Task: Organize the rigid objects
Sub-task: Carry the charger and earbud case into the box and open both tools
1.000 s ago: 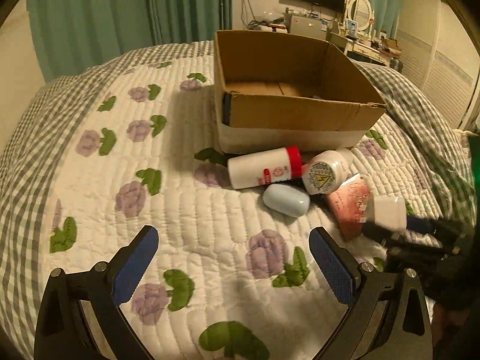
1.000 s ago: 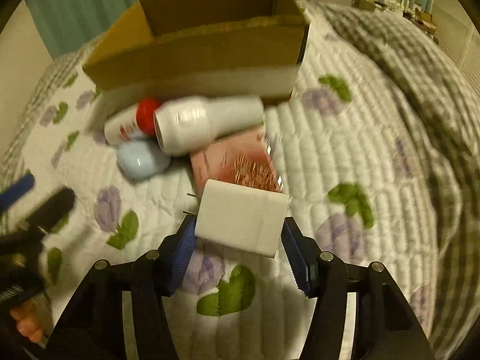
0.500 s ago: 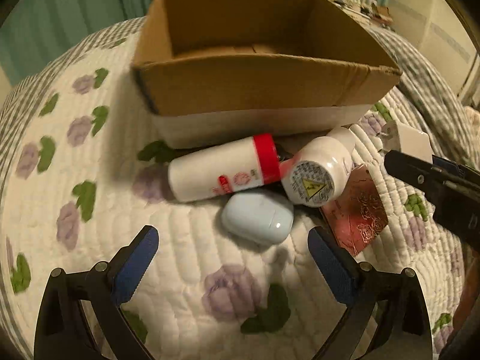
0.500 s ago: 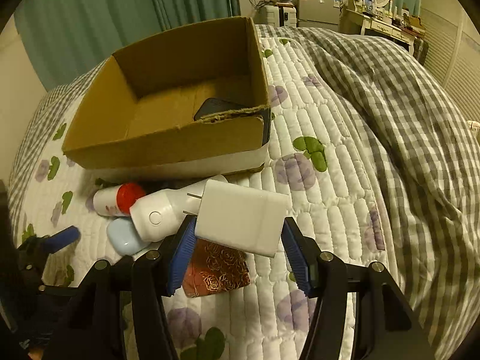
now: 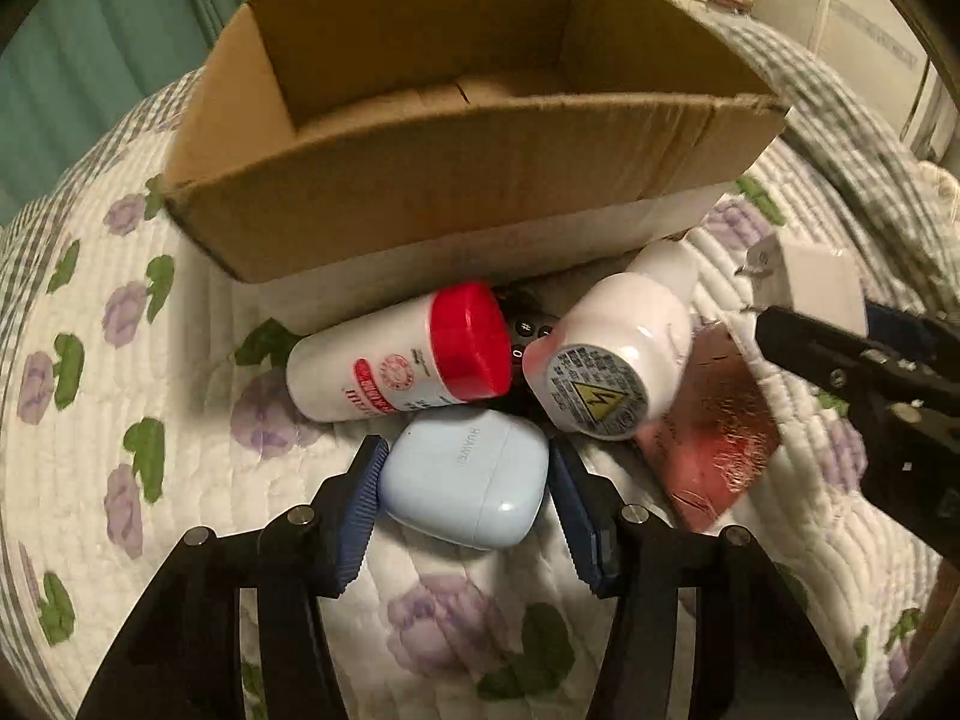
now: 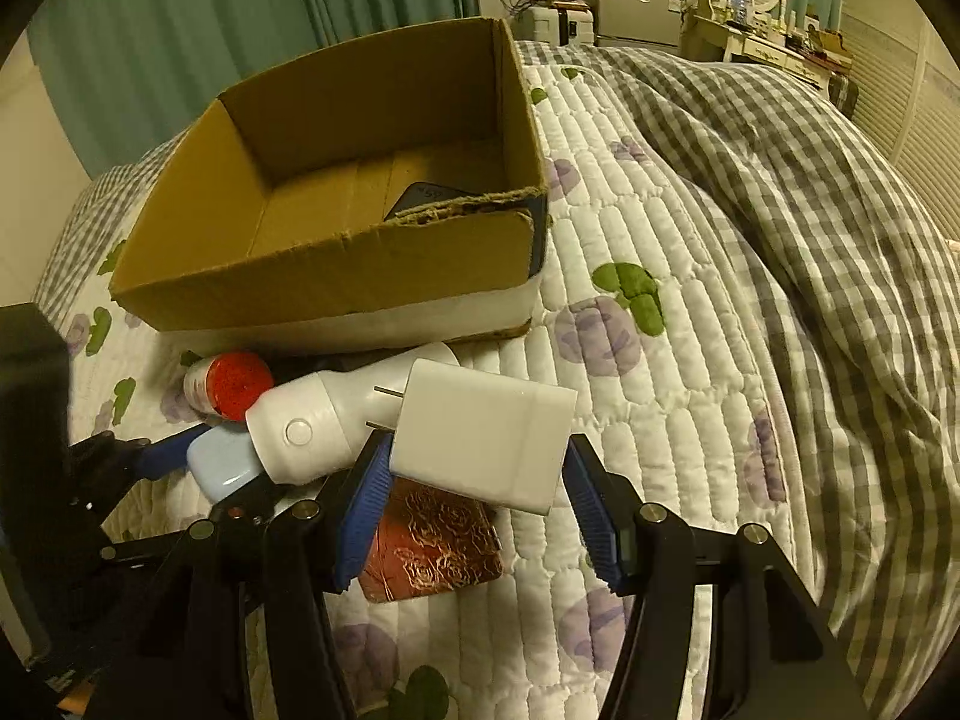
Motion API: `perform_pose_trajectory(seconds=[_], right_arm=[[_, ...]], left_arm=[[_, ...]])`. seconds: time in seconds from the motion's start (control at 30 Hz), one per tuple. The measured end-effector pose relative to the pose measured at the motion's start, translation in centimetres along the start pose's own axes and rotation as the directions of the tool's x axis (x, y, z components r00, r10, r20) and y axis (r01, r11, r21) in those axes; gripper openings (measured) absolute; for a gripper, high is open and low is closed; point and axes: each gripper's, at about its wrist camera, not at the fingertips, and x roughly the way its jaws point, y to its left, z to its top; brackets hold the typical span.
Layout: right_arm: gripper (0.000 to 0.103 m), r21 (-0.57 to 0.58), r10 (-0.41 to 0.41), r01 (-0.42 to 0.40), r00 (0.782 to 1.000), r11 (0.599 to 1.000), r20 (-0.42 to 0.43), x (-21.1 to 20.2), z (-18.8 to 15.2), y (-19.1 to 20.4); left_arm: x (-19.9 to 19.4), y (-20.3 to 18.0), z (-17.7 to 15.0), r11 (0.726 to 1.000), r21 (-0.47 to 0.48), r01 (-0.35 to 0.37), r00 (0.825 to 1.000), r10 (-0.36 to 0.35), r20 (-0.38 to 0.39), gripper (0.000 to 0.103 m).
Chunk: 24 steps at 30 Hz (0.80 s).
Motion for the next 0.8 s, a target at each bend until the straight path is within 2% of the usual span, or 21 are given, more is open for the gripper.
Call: perform_pose_trajectory(seconds=[0.1,0.27,0.4,0.5,0.63,0.8], right_arm=[[0.057,-0.002,-0.005,0.005,1.000,1.000,0.000,-0.9,-0.3,0.2],[0.057,-0.034,-0.008,0.010,0.999,0.999,0.046,-3.9,-0.1,1.3],[0.057,-0.067,-0.005,0.011,0.995,0.998,0.097,-7.0,0.8,2.3],[0.057,-0.093,0.011,0.003,0.990,0.996,0.144,-9.7,2.0,3.1],[0.057,-0.139,0.031,-0.002,0.977,0.990,0.210,-13.1,4.4,4.2],[0.057,-0.139,0.070,-0.032,0.959,0.990,0.275,-15.3,8.5,4.8]], left_arm=[[-1.9,0.3,-0.7,1.000,-0.012,0.009,1.000,-0.009,0.028,0.055],[-5.7,1.3,-1.4,0.999,-0.046,0.017,0.996,-0.013,0.094,0.055],[-9.7,2.3,-0.8,0.997,-0.081,0.000,0.986,0.014,0.164,0.055],[-12.7,2.8,0.9,0.995,-0.102,0.004,0.973,0.020,0.230,0.055],[-16.0,3.9,3.4,0.994,-0.111,0.000,0.947,0.036,0.320,0.055],[-16.9,4.9,7.0,0.993,-0.112,-0.019,0.920,0.062,0.386,0.055]])
